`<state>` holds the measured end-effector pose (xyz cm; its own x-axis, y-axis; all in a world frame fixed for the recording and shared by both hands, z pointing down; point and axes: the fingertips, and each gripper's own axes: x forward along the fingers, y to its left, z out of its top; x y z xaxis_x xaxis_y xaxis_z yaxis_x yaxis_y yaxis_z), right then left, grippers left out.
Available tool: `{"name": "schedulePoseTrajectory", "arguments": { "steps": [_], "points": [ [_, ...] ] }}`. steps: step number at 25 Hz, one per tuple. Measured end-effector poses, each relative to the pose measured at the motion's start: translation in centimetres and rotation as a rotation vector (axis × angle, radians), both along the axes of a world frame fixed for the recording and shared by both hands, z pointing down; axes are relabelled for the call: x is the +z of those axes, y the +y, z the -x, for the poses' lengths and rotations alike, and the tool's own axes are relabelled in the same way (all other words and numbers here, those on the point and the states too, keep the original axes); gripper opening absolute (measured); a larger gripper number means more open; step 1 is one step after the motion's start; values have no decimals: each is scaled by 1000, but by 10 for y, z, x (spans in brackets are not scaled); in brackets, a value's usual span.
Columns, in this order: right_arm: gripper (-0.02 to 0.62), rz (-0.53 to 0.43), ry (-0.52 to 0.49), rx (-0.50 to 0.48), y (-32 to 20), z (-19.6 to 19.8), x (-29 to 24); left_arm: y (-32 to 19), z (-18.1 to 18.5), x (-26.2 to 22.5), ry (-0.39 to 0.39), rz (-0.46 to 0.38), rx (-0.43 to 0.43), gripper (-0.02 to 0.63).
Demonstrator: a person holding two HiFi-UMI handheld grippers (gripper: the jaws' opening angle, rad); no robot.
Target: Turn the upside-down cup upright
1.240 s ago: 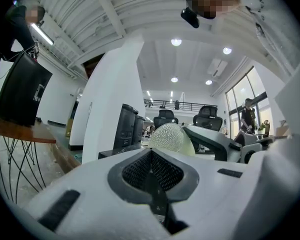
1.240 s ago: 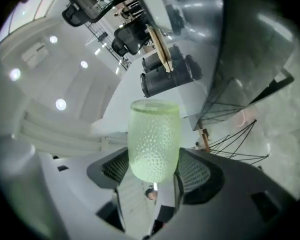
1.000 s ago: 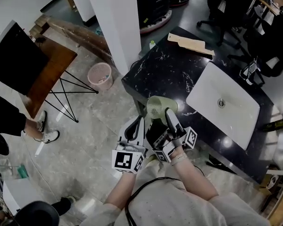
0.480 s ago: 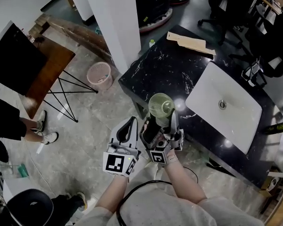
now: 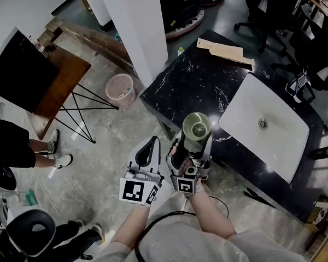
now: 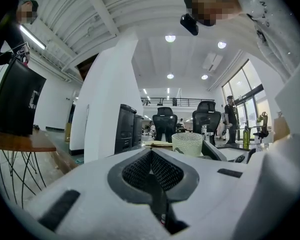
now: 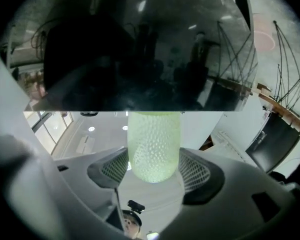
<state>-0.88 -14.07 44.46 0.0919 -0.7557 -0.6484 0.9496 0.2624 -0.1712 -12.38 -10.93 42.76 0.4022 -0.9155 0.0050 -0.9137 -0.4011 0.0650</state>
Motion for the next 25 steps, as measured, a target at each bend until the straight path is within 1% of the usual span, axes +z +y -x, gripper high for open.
{"name": "schedulePoseTrajectory", "arguments": {
  "steps": [3,8,11,15,20,25],
  "points": [
    [313,-11,-49,3,-1,-2,0,-2,1,2,16,-4,-19,8],
    [313,-6,-117,23,-5,-6,1,-2,4,7,19,5,-29,8],
    [313,-12,-133,26,-6,-9,2,-1,6,11,19,9,-39,8],
    [313,-21,-160,23,-5,-13,2,1,6,8,27,-23,-60,8],
    [313,-37,-164,33,-6,-14,1,-4,-2,11,44,-31,-44,8],
    [313,-43,-156,48,-6,-15,2,-1,-3,16,46,-19,-40,8]
  ]
}}
